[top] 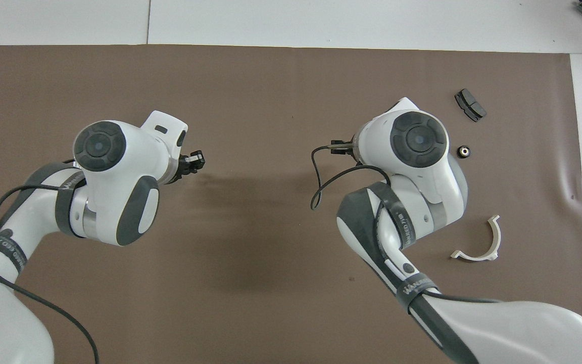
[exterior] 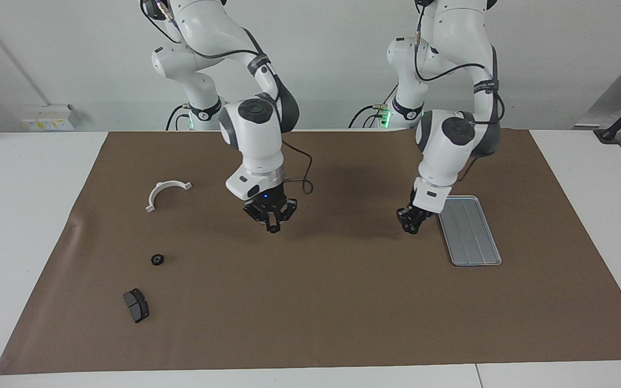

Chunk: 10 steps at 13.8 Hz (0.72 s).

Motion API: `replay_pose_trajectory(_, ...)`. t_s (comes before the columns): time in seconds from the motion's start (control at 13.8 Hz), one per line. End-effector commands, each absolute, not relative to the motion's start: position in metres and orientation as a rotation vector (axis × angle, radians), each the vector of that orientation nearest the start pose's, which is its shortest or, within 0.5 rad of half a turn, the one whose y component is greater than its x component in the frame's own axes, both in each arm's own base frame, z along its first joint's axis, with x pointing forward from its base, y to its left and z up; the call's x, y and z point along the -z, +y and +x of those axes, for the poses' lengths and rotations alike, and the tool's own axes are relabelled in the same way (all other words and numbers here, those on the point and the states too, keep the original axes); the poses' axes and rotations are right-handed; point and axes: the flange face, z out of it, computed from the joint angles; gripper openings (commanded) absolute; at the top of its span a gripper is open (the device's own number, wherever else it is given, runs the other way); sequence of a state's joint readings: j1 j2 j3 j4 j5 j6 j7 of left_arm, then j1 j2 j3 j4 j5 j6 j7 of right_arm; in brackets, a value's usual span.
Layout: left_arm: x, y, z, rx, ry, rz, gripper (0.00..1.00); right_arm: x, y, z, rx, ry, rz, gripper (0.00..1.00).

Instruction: Place bearing gear from tray to pile

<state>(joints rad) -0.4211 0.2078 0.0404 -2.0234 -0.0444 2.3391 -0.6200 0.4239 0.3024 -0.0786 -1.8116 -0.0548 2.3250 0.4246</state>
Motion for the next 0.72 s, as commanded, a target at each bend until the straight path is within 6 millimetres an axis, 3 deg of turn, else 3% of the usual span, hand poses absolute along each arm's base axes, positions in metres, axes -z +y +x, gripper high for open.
replay_pose_trajectory(0.0,-0.359,-0.275,0.533,0.119,-0.374,-3.194,0.15,-0.383,0.151,0.640,0.378,0.032,-3.091,0.00)
replay_pose_trajectory(0.22,-0.355,-0.323,0.504,0.107,-0.232,-3.208,0.20,-0.371,0.106,0.671,0.400,0.040,-3.040,0.00)
replay_pose_trajectory(0.36,-0.354,-0.343,0.494,0.127,-0.176,-3.222,0.25,-0.354,0.096,0.689,0.403,0.058,-3.045,0.00)
replay_pose_trajectory(0.43,-0.356,-0.349,0.492,0.152,-0.160,-3.234,0.38,-0.346,0.091,0.694,0.420,0.070,-3.044,0.00)
replay_pose_trajectory(0.51,-0.357,-0.353,0.492,0.173,-0.153,-3.243,0.73,-0.334,0.090,0.696,0.439,0.075,-3.041,0.00)
replay_pose_trajectory(0.58,-0.356,-0.354,0.492,0.179,-0.149,-3.245,0.97,-0.323,0.089,0.698,0.444,0.074,-3.043,0.00)
replay_pose_trajectory(0.65,-0.356,-0.356,0.491,0.181,-0.141,-3.246,1.00,-0.316,0.087,0.697,0.441,0.060,-3.046,0.00)
